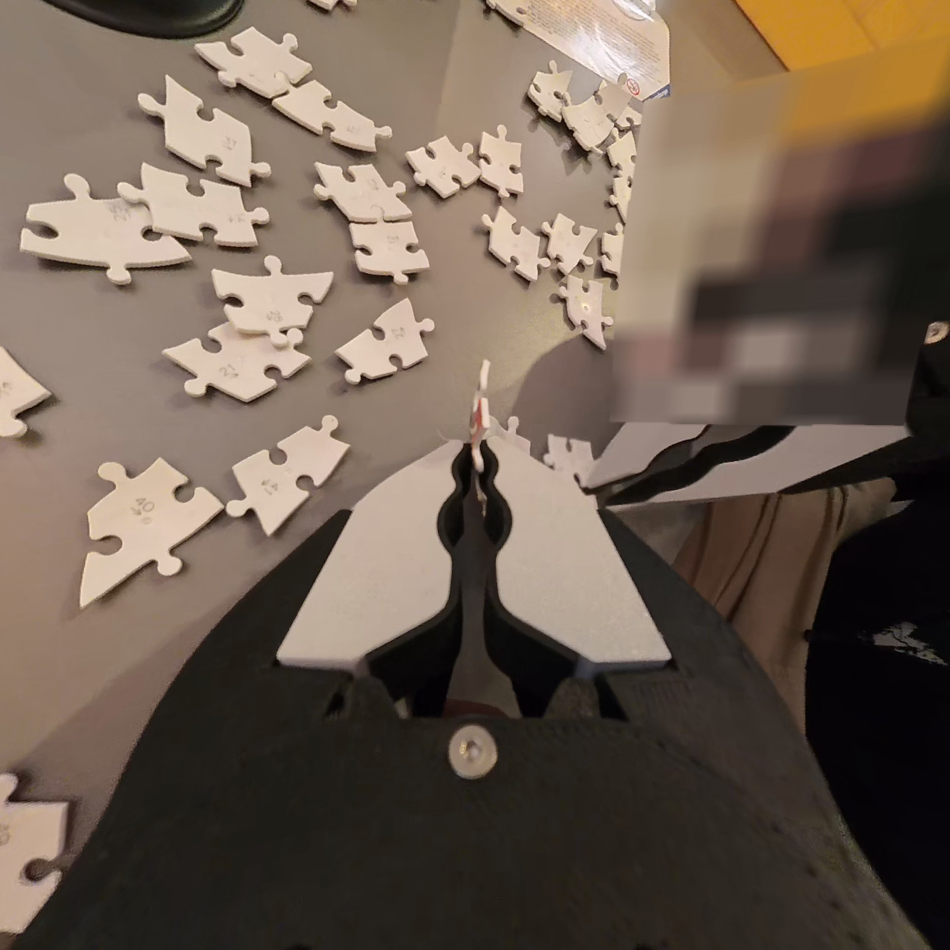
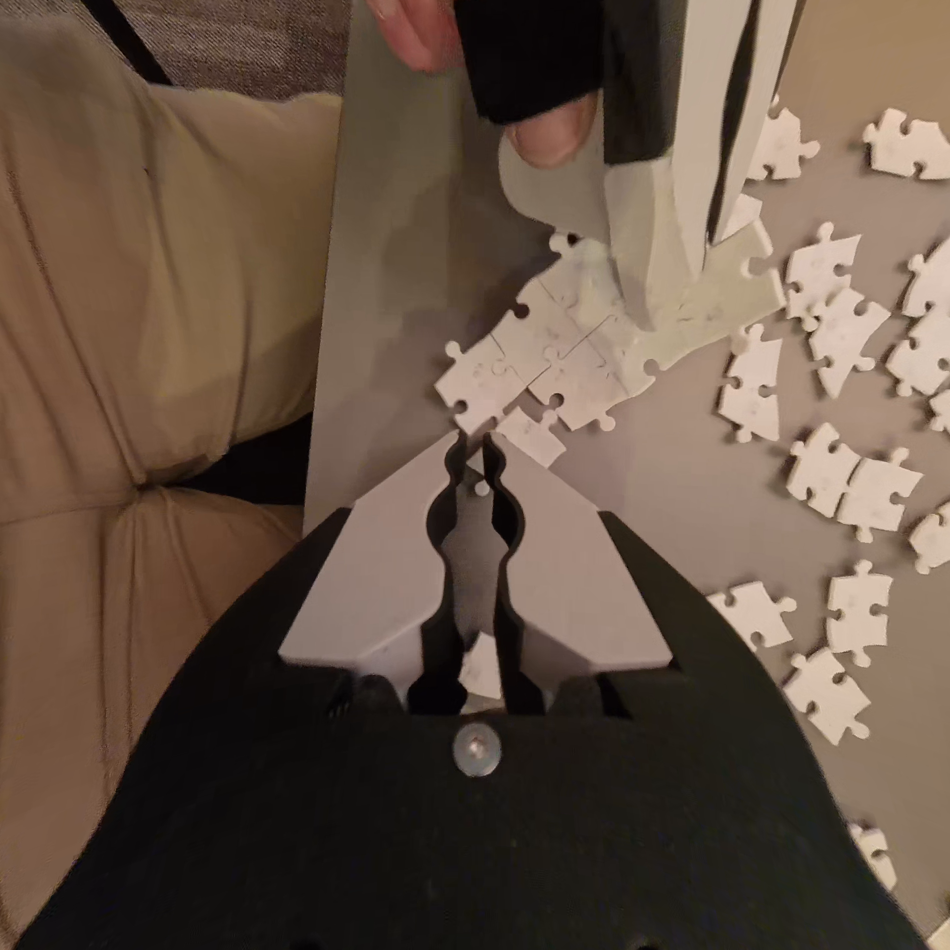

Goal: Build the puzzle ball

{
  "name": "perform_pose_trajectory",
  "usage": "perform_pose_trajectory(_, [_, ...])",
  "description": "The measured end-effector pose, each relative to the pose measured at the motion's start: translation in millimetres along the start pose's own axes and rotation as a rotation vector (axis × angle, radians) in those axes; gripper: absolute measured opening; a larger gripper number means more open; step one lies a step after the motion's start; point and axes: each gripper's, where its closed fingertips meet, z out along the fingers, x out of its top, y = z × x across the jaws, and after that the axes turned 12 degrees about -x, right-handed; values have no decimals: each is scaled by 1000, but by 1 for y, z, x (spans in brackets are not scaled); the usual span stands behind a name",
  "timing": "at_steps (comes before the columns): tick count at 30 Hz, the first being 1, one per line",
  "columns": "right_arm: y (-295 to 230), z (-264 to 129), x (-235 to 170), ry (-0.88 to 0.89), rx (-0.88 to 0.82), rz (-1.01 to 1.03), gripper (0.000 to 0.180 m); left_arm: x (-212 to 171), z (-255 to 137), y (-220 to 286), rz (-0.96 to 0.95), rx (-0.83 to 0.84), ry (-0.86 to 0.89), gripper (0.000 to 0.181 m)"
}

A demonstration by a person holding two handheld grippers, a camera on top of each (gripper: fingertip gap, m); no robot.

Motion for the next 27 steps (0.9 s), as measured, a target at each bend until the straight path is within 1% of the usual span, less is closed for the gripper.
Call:
perform_pose_trajectory(6, [6,-6,5,59,2,83,3,-1,0,3,6,5,-6,3])
perform_pose_trajectory(12, [7,-3,-9,28,-1,129,0,0,2,4,2,17,3,3])
perform_pose_trajectory(18, [8,0,-5,53,21,234,0,-3,2,6,-12,37,33,3])
perform_pose_trajectory(23, [7,1,-1,53,48,362,0,-2,2,6,-12,64,59,3])
perform_pose_trajectory(27, [3,0,2,62,67,412,0,-1,1,7,-8,82,69,3])
